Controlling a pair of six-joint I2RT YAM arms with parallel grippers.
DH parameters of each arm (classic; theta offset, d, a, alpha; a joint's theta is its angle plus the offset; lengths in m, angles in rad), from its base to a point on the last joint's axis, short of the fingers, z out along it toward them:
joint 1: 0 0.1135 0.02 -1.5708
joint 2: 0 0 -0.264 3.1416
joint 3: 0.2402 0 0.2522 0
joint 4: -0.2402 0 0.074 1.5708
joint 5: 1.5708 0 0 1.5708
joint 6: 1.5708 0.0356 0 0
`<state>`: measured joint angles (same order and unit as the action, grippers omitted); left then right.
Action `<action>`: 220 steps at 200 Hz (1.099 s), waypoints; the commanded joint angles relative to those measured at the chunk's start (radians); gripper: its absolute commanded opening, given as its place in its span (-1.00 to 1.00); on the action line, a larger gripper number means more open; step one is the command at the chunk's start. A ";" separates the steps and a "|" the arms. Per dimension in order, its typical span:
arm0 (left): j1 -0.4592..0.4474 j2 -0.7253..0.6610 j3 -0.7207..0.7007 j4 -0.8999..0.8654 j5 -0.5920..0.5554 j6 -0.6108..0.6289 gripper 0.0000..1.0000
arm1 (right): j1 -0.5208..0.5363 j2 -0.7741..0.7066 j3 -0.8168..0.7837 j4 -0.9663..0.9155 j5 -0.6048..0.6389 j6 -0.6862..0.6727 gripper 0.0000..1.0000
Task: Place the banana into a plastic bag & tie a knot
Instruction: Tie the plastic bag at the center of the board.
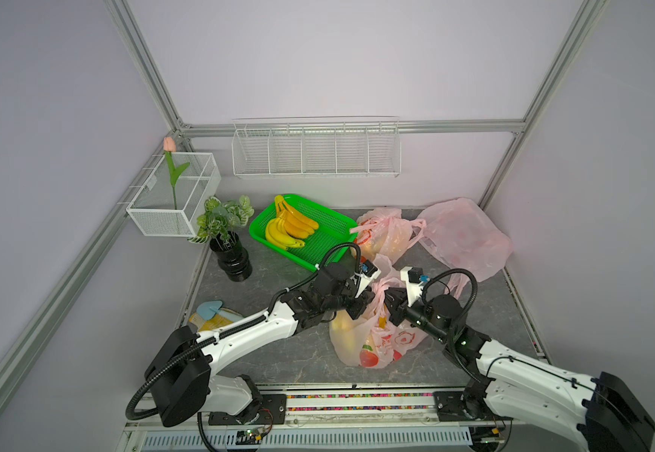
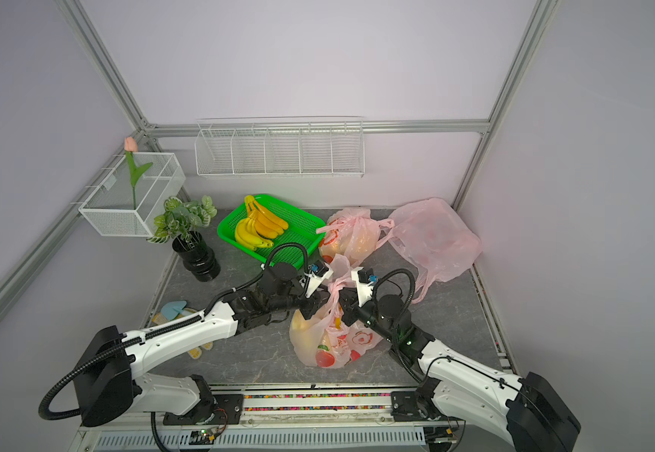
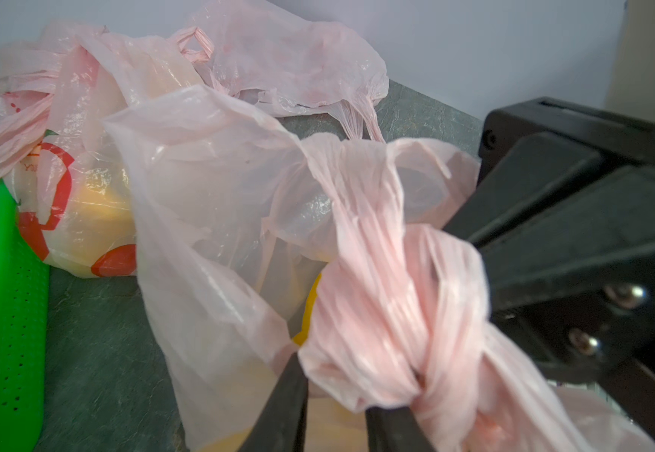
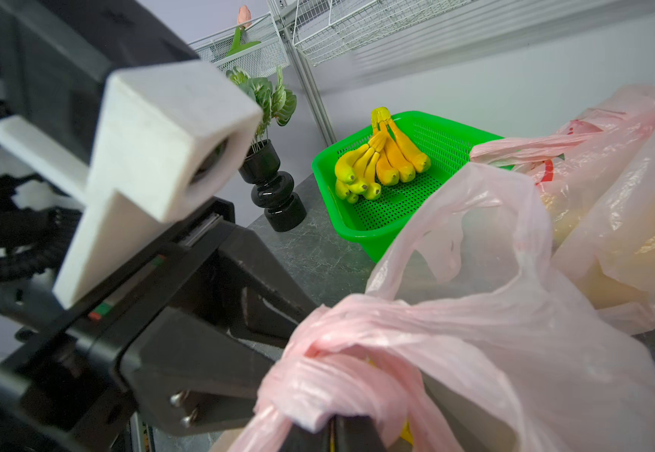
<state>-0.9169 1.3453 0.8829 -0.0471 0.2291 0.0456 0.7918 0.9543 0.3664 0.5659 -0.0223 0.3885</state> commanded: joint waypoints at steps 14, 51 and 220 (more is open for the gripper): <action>0.039 -0.079 -0.062 0.056 0.079 0.000 -0.36 | -0.001 -0.030 -0.016 0.015 -0.014 -0.017 -0.86; 0.068 -0.114 -0.081 0.065 0.054 -0.009 -0.43 | -0.001 -0.025 -0.012 0.014 -0.033 -0.025 -0.86; 0.068 -0.079 -0.031 0.074 0.162 0.048 -0.32 | 0.004 0.031 0.021 -0.019 -0.098 -0.042 -0.83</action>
<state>-0.8509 1.2732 0.8337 0.0025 0.3832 0.0803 0.7918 0.9733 0.3695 0.5625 -0.0856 0.3717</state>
